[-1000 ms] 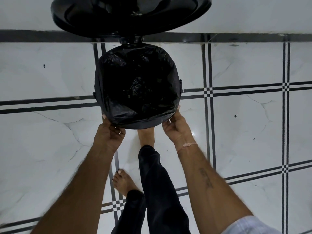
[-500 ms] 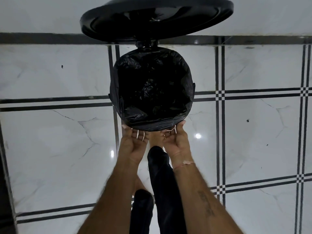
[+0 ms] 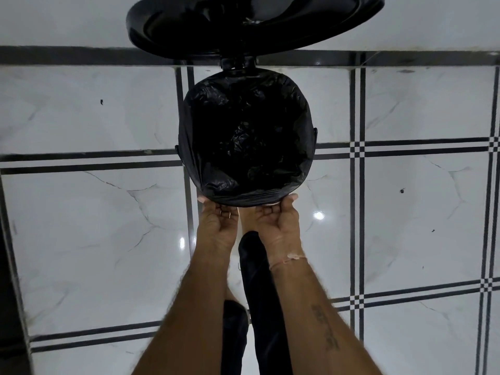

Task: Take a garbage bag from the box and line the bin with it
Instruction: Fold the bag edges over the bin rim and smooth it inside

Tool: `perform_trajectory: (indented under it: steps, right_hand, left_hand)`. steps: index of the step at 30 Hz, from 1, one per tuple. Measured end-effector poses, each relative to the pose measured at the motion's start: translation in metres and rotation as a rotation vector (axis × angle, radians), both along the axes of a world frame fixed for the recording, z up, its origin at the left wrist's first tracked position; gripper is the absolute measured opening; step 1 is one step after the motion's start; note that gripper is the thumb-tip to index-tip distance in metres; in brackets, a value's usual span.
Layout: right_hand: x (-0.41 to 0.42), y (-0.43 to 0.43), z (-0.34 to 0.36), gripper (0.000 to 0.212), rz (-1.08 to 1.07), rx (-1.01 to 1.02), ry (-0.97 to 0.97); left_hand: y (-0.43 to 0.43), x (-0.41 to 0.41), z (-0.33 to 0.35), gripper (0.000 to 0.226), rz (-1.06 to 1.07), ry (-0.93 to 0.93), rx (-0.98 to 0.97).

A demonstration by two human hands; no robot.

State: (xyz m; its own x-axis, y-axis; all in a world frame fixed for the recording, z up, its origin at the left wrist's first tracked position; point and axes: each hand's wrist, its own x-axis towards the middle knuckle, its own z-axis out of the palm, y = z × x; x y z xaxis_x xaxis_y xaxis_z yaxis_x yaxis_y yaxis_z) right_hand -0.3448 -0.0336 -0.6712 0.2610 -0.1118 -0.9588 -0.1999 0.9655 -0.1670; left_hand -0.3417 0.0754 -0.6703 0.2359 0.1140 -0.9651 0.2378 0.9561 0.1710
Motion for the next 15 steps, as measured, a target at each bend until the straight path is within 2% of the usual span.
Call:
perform_trajectory:
  steps: [3,5,7,9,10,12,15]
  right_hand:
    - [-0.003,0.002,0.004,0.040,0.014,-0.023,0.033]
    - [0.008,0.000,0.003,0.034,-0.025,0.025,0.090]
    - [0.017,0.000,0.006,0.018,-0.023,0.084,0.123]
    - [0.020,-0.003,0.012,0.025,0.001,0.045,0.125]
    - [0.022,-0.008,0.015,0.035,0.001,0.017,0.126]
    - [0.028,-0.021,0.021,0.045,0.048,-0.073,0.108]
    - [0.047,-0.045,0.019,0.042,0.212,-0.200,0.100]
  left_hand:
    - [0.005,0.005,-0.002,0.019,-0.126,0.124,-0.019]
    - [0.011,0.009,-0.007,0.015,-0.245,0.188,-0.020]
    - [0.018,0.013,-0.008,0.013,-0.335,0.212,-0.017]
    - [0.022,0.016,-0.007,0.009,-0.331,0.184,-0.004]
    - [0.024,0.019,-0.003,0.014,-0.291,0.143,0.017]
    - [0.034,0.024,0.004,0.041,-0.242,0.067,0.082]
    - [0.052,0.040,0.011,0.039,-0.316,0.010,0.160]
